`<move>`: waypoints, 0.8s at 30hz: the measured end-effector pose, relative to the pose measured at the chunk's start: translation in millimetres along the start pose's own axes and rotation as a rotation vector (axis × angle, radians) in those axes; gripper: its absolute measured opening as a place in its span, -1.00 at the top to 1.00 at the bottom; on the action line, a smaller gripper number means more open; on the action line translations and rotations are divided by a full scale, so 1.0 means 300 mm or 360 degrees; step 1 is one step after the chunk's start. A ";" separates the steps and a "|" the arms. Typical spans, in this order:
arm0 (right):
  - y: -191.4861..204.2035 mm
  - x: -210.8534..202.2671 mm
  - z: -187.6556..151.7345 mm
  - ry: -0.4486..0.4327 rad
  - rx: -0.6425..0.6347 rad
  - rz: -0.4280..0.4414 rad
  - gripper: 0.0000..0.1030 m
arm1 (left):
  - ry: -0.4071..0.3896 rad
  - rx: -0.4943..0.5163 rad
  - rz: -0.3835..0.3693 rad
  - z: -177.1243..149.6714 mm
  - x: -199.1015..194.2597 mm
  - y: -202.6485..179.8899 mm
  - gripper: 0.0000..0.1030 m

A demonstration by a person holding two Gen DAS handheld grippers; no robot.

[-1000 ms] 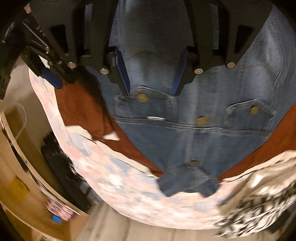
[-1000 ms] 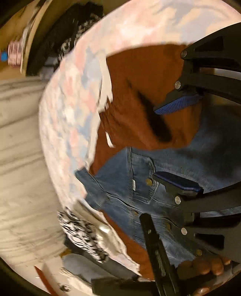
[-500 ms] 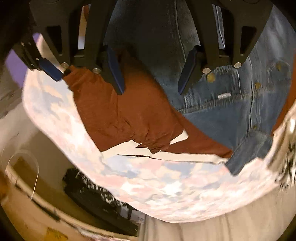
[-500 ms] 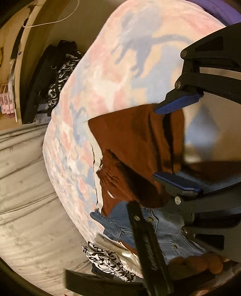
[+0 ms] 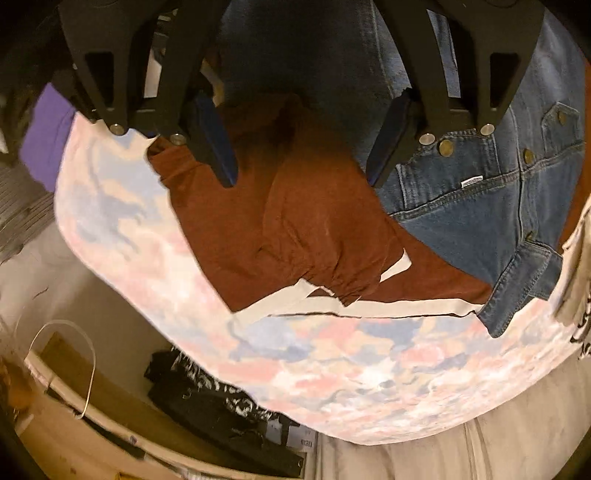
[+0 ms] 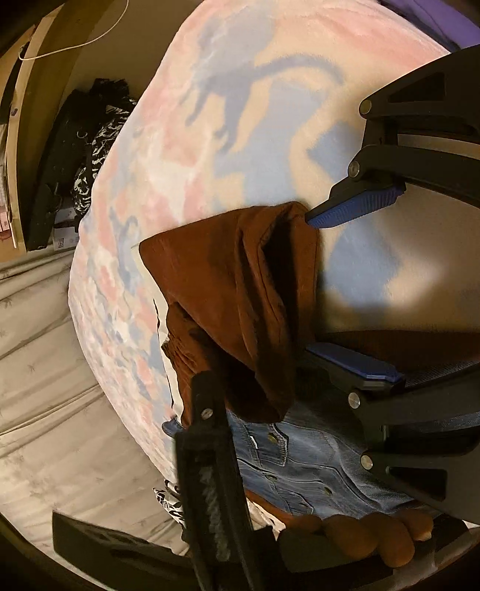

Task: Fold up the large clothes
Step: 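Fold the held brown sleeve across the jacket front with the right tool, release, then grasp the folded sleeve cuff with the left tool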

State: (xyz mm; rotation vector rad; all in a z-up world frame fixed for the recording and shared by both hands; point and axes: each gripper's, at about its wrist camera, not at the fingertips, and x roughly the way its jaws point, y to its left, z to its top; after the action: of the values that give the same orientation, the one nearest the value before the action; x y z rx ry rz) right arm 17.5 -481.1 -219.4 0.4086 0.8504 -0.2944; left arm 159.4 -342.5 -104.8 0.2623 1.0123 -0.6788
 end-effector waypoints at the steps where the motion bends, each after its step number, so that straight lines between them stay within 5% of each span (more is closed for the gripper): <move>1: 0.002 -0.001 -0.003 -0.0003 0.0004 -0.0001 -0.27 | 0.0013 0.0023 0.0012 0.001 0.013 -0.006 -0.35; 6: 0.007 0.011 -0.004 0.0025 0.0021 -0.0008 -0.27 | 0.0132 0.0211 0.0201 0.007 0.124 -0.048 -0.33; 8: 0.004 0.010 -0.002 0.0027 0.0025 -0.0010 -0.27 | 0.0154 0.0278 0.0288 0.015 0.165 -0.061 0.16; 10: -0.003 0.009 0.002 0.0026 0.0030 -0.0005 -0.27 | 0.0154 0.0331 0.0363 0.039 0.179 -0.060 0.92; 12: -0.005 0.007 0.004 0.0024 0.0035 -0.0006 -0.27 | 0.0061 0.0336 0.0387 0.066 0.138 -0.049 0.94; 15: -0.005 0.002 0.008 0.0016 0.0048 -0.0003 -0.27 | -0.0252 0.0302 0.0472 0.105 -0.027 0.008 0.95; 19: 0.000 -0.001 0.013 -0.0001 0.0054 0.0005 -0.27 | -0.0572 0.0010 0.0584 0.050 -0.227 0.222 0.95; 22: 0.009 0.007 0.015 0.0009 0.0045 0.0015 -0.27 | -0.0519 -0.0226 0.0708 -0.053 -0.221 0.433 0.94; 24: 0.019 0.015 0.013 0.0029 0.0032 0.0029 -0.27 | -0.0302 -0.0358 0.0573 -0.122 -0.156 0.573 0.85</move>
State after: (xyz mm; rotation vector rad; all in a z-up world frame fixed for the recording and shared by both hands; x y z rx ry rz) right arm 25.3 -478.4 -219.2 0.4382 0.8619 -0.2831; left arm 226.7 -173.5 -101.7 0.1730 0.8229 -0.2547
